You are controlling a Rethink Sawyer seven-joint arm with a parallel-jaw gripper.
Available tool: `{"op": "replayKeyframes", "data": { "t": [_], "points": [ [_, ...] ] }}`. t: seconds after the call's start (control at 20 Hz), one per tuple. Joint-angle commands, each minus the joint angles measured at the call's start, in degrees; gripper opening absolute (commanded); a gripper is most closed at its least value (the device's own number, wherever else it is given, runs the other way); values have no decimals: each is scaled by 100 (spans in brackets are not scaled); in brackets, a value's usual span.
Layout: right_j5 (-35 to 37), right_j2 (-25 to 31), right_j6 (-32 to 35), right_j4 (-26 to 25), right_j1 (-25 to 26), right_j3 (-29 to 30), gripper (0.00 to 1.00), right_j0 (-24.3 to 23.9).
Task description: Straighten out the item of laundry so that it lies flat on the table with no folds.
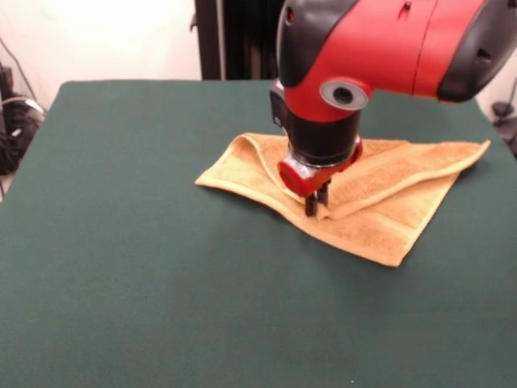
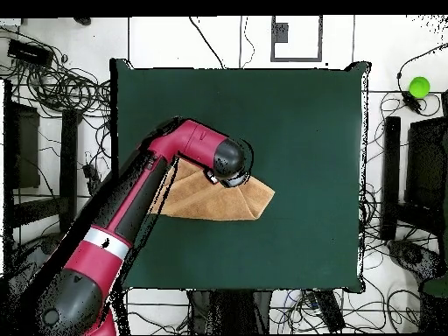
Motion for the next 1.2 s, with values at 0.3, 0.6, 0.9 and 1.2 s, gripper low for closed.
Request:
{"op": "replayKeyframes", "data": {
  "t": [0.3,0.6,0.9,1.2],
  "points": [
    [435,475,947,132,215,1379,0,755],
    [516,706,764,283,169,1883,0,1110],
    [561,865,669,328,187,2299,0,1370],
    [855,1185,434,514,313,2661,0,1614]
  ]
}}
